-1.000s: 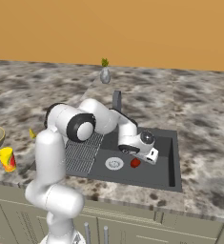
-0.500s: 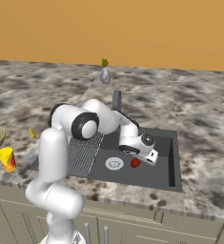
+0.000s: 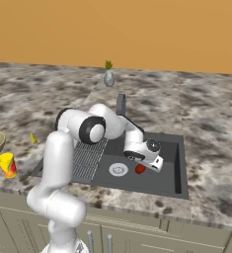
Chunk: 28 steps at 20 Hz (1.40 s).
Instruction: Remove the lemon wedge and bell pepper from the sink. Then move the bowl and cup from the counter to the sink for washing.
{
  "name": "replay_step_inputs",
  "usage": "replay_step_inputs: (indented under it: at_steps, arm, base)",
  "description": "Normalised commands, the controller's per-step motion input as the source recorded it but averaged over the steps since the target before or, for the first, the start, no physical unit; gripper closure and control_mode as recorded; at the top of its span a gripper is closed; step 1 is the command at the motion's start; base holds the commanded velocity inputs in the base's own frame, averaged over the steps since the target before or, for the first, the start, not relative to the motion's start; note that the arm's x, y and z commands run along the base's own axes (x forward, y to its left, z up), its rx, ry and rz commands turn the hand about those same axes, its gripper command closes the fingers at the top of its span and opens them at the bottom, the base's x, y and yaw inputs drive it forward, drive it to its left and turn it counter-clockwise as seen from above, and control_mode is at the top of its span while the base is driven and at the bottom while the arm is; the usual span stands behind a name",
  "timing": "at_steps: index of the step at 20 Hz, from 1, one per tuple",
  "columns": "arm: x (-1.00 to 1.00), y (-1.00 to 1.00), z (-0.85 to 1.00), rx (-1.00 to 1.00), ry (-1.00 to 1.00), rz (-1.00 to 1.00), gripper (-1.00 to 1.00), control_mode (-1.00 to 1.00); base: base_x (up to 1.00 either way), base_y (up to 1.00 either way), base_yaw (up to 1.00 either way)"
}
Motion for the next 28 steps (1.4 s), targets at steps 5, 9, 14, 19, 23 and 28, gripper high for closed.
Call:
replay_step_inputs:
  at_steps: [5, 9, 14, 19, 23, 28]
  arm:
    - [0.14, 0.05, -0.11, 0.00, 0.03, 0.00, -1.00, -1.00]
    - [0.16, 0.04, -0.13, 0.01, 0.00, 0.00, -1.00, -1.00]
    - [0.16, 0.02, -0.16, 0.01, 0.02, 0.00, -1.00, -1.00]
    - [0.14, 0.00, -0.20, 0.01, 0.07, 0.00, -1.00, -1.00]
    - [0.15, 0.00, -0.17, 0.02, 0.03, 0.00, -1.00, -1.00]
    - [0.13, 0.00, -0.14, 0.03, 0.01, 0.00, -1.00, -1.00]
  base:
    - [0.00, 0.00, 0.00]
    - [0.00, 0.00, 0.00]
    - [0.00, 0.00, 0.00]
    - [0.00, 0.00, 0.00]
    - [0.00, 0.00, 0.00]
    - [0.00, 0.00, 0.00]
